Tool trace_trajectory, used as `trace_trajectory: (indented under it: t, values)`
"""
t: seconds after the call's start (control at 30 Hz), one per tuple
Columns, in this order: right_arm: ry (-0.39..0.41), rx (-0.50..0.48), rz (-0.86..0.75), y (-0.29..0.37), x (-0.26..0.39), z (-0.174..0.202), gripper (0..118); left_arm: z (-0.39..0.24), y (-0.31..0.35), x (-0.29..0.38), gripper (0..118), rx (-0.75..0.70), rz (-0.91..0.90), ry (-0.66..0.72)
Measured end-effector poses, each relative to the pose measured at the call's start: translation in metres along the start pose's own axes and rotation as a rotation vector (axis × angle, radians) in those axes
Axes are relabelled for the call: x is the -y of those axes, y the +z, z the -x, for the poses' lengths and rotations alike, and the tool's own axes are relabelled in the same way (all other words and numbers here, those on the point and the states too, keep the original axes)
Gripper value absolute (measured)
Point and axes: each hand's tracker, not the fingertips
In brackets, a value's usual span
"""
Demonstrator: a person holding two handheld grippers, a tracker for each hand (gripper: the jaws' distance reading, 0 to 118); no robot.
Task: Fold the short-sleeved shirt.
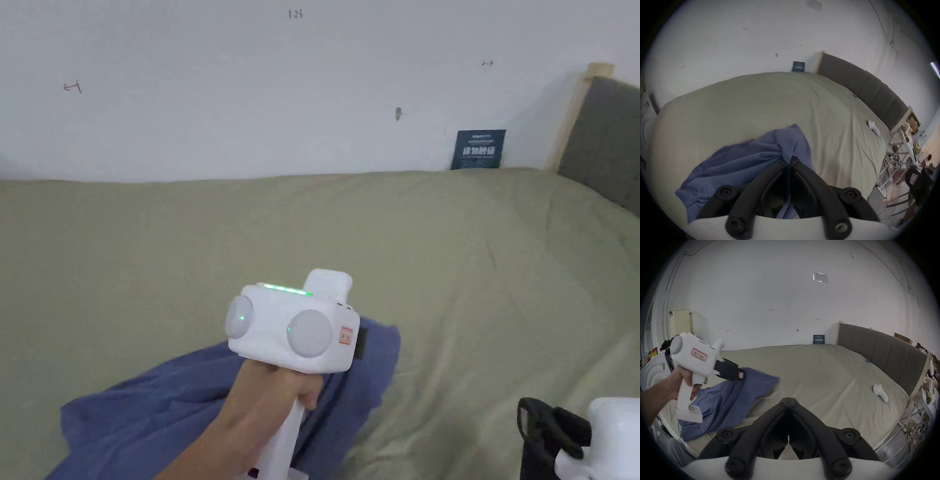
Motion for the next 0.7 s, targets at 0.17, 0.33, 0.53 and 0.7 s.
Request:
trace_trajectory:
  t: [0.17, 0.33, 0.53, 0.7]
  values:
    - [-0.014, 0.026, 0.026, -0.009, 0.006, -0.013, 1, -0.011, -0.057, 0.025, 1, -0.029, 0.109, 0.012]
    - [-0.022, 0.032, 0.047, -0.012, 0.007, -0.017, 1, -0.001, -0.063, 0.037, 10, -0.049, 0.129, 0.041]
    - [-0.036, 0.002, 0.023, -0.005, 0.001, -0.007, 1, 0.014, 0.014, 0.046, 118, -0.103, 0.030, 0.032]
    - [-0.019, -0.058, -0.056, 0.014, -0.010, 0.018, 1, 0.033, 0.134, 0.077, 113, -0.267, -0.234, 0.058]
